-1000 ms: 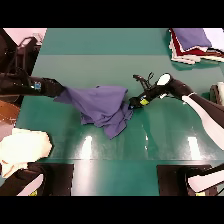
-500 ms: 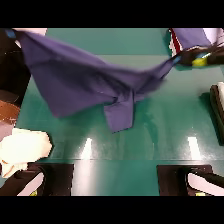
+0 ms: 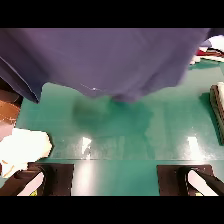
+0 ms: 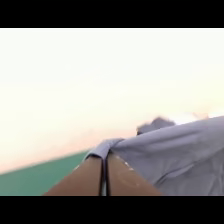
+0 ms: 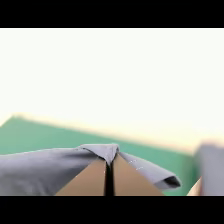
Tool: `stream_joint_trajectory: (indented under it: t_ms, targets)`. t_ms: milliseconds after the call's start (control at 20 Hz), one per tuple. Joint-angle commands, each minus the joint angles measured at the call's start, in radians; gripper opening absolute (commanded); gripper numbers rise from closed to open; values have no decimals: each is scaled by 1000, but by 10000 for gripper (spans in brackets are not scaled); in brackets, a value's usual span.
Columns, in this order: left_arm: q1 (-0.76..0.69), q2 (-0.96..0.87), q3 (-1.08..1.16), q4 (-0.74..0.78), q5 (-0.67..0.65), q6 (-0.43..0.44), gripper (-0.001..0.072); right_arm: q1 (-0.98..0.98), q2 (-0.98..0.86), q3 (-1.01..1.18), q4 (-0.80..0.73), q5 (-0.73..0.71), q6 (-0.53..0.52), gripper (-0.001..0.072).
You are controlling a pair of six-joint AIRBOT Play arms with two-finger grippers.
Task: Fold the shirts.
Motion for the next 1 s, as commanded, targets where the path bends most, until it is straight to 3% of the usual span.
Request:
stream_joint_trajectory:
  t_ms: [0,100,200,450,600,750,950]
  targets:
    - [0,-1,94,-98,20,0,22,-104,67,80,-3,-80,0,21]
    - [1,-2,86,-135,21,1,22,-169,90,80,2,-129,1,20]
    - [1,-2,14,-77,20,0,22,-186,74,80,11,-141,1,19]
    - [1,-63,-375,-23,-78,-53,22,-136,-150,77,102,83,17,20]
    - [1,-163,-628,-27,-80,-52,22,-21,-311,-61,84,125,32,20]
    - [1,-294,-786,-23,9,-16,22,105,-477,-184,-61,95,45,20]
    - [1,-486,-818,-27,211,31,22,216,-665,-225,-183,-100,45,20]
